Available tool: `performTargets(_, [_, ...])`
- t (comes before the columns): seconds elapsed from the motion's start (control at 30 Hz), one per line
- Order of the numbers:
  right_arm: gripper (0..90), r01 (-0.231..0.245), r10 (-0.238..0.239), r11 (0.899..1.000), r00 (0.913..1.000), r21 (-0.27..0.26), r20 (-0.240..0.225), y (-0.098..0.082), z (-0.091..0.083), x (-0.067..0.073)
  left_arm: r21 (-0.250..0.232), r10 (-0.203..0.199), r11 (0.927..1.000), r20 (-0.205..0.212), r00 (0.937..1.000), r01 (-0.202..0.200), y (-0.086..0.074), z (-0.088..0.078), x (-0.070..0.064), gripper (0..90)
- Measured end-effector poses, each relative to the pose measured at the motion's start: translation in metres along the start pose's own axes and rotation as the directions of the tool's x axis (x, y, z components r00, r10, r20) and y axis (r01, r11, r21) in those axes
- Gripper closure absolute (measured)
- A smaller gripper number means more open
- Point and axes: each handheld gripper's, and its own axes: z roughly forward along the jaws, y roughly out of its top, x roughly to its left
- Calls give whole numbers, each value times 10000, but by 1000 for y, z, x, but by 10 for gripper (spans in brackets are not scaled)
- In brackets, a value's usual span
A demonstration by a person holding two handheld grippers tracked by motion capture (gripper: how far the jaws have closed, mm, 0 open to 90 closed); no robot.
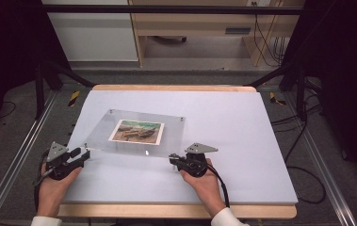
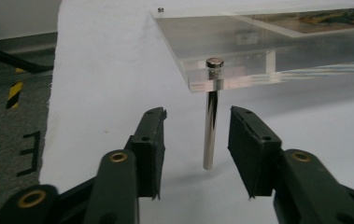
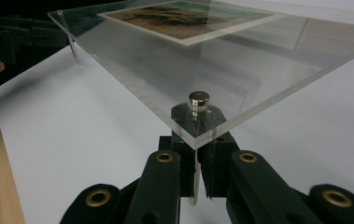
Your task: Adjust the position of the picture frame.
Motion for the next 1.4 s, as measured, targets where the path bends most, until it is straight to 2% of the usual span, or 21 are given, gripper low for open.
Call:
performTargets(0.03, [850,-161,161,9999,9999,8,-21,1,-1,0,-184,-101,9998,186,9998,104,1,4,1,612])
performTargets(0.1, [850,-162,162,9999,9999,-30,-11,1,-1,-1,-323,-108,9994,345,9993,120,2,6,1,667])
performTargets(0.2, [849,-204,204,9998,9998,-18,-47,2,-1,-2,-827,-228,9962,726,9971,288,4,11,-1,709])
performTargets(0.3, [849,-226,226,9997,9997,-31,-32,1,-1,-2,-992,-310,9943,684,9972,378,6,10,-2,768])
performTargets(0.43, [847,-115,116,9999,9998,-80,130,1,-1,0,-1081,-714,9910,745,9947,793,7,10,1,834])
performTargets(0.63, [801,385,-358,9985,9969,-378,699,0,1,6,-1123,-919,9887,724,9931,997,9,8,-1,838])
performTargets(0.73, [796,400,-344,9974,9953,-600,910,1,3,5,-1125,-966,9881,772,9923,1050,10,7,-1,838])
performTargets(0.83, [791,282,-216,9969,9958,-728,893,2,3,5,-1138,-1033,9871,807,9914,1122,10,6,-1,838])
performTargets(0.9, [824,178,-106,9965,9961,-821,875,3,3,5,-1118,-1040,9873,789,9914,1125,11,6,-2,838])
performTargets(1.1, [846,204,-110,9951,9952,-963,972,3,4,5,-1005,-963,9894,844,9918,1046,11,6,-2,838])
performTargets(1.3, [848,203,-117,9963,9947,-840,1019,3,4,5,-1033,-655,9919,791,9947,736,12,10,-3,812])
performTargets(1.4, [848,230,-145,9965,9944,-809,1050,3,4,5,-1154,-666,9904,821,9944,758,13,15,-3,812])
